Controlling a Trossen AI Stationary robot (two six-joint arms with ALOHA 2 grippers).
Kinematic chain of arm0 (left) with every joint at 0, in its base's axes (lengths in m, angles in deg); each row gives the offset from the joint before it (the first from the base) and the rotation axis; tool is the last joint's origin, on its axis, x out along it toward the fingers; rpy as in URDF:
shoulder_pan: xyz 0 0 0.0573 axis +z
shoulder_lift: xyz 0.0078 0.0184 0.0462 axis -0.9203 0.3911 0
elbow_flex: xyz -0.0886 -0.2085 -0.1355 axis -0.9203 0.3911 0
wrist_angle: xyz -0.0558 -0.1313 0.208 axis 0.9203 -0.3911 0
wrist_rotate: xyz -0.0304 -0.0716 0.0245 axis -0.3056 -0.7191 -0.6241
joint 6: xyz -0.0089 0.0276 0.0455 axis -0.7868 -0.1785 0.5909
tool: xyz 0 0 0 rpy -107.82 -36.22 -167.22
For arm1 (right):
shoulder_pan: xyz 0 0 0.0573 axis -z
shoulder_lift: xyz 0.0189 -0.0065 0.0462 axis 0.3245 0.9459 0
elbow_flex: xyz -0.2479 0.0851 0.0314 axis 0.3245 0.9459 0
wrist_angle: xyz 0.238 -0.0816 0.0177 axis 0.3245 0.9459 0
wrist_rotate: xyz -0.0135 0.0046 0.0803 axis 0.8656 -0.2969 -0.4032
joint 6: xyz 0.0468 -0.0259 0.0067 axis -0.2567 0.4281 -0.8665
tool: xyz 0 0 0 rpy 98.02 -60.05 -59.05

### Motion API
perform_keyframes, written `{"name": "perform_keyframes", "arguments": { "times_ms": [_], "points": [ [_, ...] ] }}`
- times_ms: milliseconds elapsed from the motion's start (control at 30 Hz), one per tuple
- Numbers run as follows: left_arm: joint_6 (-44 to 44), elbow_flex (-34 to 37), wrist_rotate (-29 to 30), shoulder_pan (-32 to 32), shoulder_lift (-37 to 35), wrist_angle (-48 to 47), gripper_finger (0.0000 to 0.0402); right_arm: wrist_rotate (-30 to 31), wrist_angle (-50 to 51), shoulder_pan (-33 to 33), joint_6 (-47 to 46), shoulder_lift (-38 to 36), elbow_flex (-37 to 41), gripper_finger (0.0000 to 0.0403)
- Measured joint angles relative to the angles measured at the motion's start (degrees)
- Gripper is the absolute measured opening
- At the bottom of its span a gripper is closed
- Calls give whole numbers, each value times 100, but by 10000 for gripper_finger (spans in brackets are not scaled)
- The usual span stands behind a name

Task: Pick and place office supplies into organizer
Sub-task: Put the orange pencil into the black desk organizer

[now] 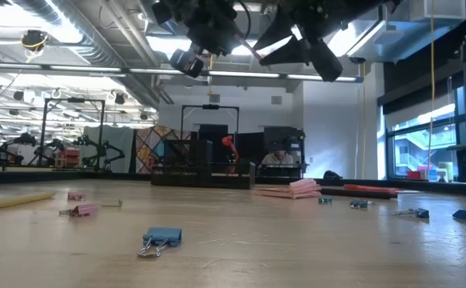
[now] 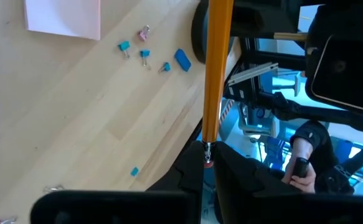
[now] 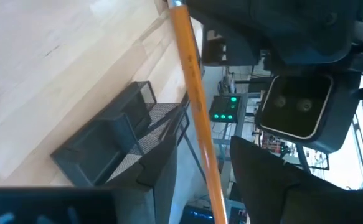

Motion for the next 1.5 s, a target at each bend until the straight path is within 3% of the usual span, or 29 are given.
{"name": "perform_keyframes", "arguments": {
  "times_ms": [500,667,1000,1267,1500],
  "points": [
    [-47,0,-38,-134,0,2,24,-2,-6,1,-9,66,2,150],
    [-47,0,-38,-133,0,2,24,-2,-2,1,-13,66,2,122],
    [-49,0,-78,-132,2,0,24,-2,67,-1,9,74,13,31],
    [28,0,-75,-132,2,2,25,-3,73,-1,-97,74,13,35],
    [824,0,-75,-181,2,28,58,-5,23,-1,-171,74,12,27]
  ]
}}
